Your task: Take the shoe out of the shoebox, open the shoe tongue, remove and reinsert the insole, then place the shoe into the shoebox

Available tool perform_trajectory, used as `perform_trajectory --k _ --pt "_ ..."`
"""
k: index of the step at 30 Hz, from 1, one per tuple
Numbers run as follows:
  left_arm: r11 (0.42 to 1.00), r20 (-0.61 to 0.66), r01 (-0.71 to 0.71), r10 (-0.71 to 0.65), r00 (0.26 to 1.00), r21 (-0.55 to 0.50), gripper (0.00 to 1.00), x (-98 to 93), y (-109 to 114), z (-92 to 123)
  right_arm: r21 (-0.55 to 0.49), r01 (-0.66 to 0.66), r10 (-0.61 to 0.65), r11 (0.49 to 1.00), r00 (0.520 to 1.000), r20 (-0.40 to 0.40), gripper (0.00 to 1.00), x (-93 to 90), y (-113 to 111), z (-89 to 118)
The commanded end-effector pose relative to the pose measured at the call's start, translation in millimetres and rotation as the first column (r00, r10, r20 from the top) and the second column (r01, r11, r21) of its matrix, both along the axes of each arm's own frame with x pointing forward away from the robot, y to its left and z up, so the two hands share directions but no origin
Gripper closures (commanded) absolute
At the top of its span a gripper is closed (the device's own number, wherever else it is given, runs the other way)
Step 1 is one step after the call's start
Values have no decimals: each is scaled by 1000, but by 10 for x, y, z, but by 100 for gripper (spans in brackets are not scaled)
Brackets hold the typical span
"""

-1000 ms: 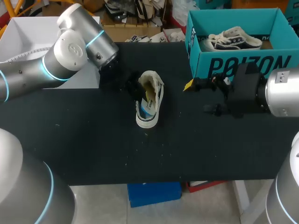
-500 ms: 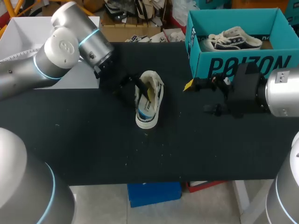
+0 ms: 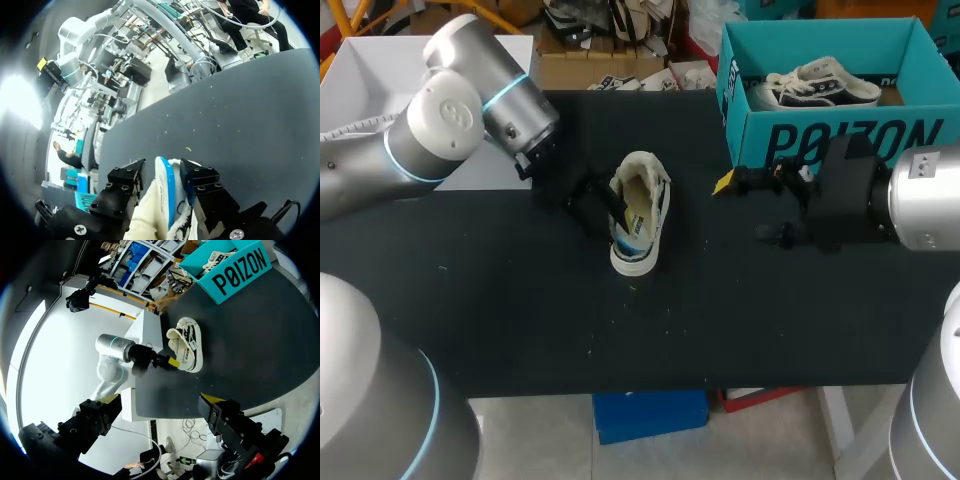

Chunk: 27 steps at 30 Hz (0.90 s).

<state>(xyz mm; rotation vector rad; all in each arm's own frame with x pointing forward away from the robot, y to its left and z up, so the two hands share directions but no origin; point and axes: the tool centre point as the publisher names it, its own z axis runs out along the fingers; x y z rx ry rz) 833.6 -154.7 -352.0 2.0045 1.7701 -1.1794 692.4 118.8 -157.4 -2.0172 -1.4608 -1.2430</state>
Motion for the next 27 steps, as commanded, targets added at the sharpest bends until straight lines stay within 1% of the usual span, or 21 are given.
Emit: perform_trajectory --k 1,2,3,4,5,6,7,8,9,16,23,27 --pt "1000 19 5 -6 1000 20 65 14 -35 -21 -1 1 -1 1000 1000 0 0 -8 3 2" --pt "1000 20 5 -5 1000 21 69 19 -36 -30 -1 1 -1 1000 1000 0 0 -8 3 2" --pt "1000 19 4 -4 1000 23 76 25 -39 -38 -1 1 -1 1000 1000 0 0 -8 3 2" --pt "1000 17 4 -4 1000 28 87 27 -40 -43 -1 1 -1 1000 1000 0 0 -8 3 2" --pt "999 24 6 -7 1000 36 95 25 -38 -49 -1 1 -1 1000 1000 0 0 -8 3 2" --pt "999 26 6 -7 1000 38 95 26 -37 -60 -1 1 -1 1000 1000 0 0 -8 3 2" --pt "999 25 5 -6 1000 39 92 29 -37 -68 -1 1 -1 1000 1000 0 0 -8 3 2" --pt "999 24 6 -7 1000 41 98 30 -37 -75 -1 1 -1 1000 1000 0 0 -8 3 2" --pt "999 27 8 -9 1000 48 100 29 -37 -80 -1 1 -1 1000 1000 0 0 -8 3 2" --pt "998 41 7 -10 999 55 100 68 -47 -88 -1 1 -1 1000 1000 0 0 -8 3 2" --pt "999 69 -11 7 998 50 100 154 -71 -87 -1 1 -1 1000 1000 0 0 -8 3 2" --pt "999 83 -32 28 996 43 100 238 -102 -114 -1 1 -1 1000 1000 0 0 -8 3 2"
